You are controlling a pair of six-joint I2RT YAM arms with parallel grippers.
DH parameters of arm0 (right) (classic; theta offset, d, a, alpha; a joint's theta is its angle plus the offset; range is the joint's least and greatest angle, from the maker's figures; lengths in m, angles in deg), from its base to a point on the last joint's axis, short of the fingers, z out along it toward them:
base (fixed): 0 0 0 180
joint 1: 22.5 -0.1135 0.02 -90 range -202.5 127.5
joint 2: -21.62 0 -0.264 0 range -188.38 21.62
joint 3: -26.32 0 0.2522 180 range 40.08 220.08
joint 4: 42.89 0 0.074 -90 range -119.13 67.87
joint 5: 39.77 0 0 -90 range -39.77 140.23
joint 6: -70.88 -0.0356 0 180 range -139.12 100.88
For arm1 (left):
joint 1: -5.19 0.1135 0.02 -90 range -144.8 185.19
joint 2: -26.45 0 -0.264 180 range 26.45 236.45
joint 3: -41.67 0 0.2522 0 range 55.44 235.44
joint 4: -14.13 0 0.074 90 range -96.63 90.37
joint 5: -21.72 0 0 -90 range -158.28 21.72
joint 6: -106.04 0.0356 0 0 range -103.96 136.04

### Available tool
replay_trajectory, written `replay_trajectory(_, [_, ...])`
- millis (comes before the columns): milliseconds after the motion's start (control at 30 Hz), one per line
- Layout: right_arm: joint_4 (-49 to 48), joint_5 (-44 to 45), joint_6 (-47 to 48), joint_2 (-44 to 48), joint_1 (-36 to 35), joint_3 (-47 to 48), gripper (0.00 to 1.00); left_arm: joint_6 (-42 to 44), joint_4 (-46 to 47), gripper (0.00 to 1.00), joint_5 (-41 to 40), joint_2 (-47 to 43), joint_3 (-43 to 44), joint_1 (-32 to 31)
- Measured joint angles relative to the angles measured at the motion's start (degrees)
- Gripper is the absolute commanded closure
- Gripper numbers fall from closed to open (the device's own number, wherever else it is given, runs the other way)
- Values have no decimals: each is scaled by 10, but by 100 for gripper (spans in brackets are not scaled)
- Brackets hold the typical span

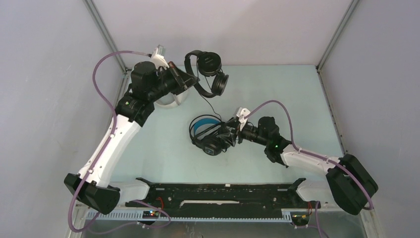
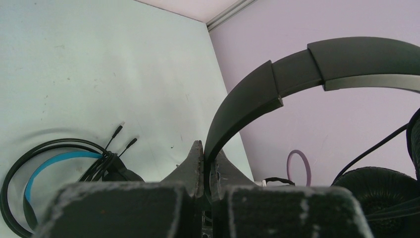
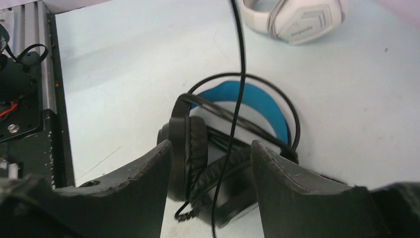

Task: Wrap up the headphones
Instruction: Wrap the headphones cable around the headphones.

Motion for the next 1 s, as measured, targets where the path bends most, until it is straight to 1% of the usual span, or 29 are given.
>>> replay_trajectory(200, [-49, -10, 34, -56, 1, 46, 38, 0, -2, 100, 6, 2, 7, 0])
replay_trajectory(367, [-79, -18, 49, -101, 2, 70, 42, 0, -6, 100, 7, 2, 11, 0])
replay_trajectory(533, [-87, -34, 44, -137, 2, 72, 47, 0, -9, 100, 9, 5, 28, 0])
replay_trajectory(567, [-87, -36, 42, -144, 2, 72, 51, 0, -9, 100, 9, 5, 29, 0])
replay_trajectory(600, [-87, -36, 41, -151, 0, 72, 56, 0, -9, 100, 9, 5, 31, 0])
replay_trajectory(700, [-78, -34, 38, -162, -3, 72, 85, 0, -8, 100, 10, 6, 33, 0])
replay_trajectory(733, [-78, -31, 36, -162, -3, 72, 92, 0, -9, 100, 10, 8, 34, 0])
replay_trajectory(767, [-77, -27, 34, -163, -3, 72, 98, 0, -9, 100, 10, 9, 34, 0])
replay_trajectory(800, [-78, -23, 30, -162, -3, 71, 100, 1, -12, 100, 10, 10, 36, 1])
replay_trajectory(1000, [-73, -6, 8, -132, 25, 43, 100, 31, -45, 100, -7, 19, 71, 22])
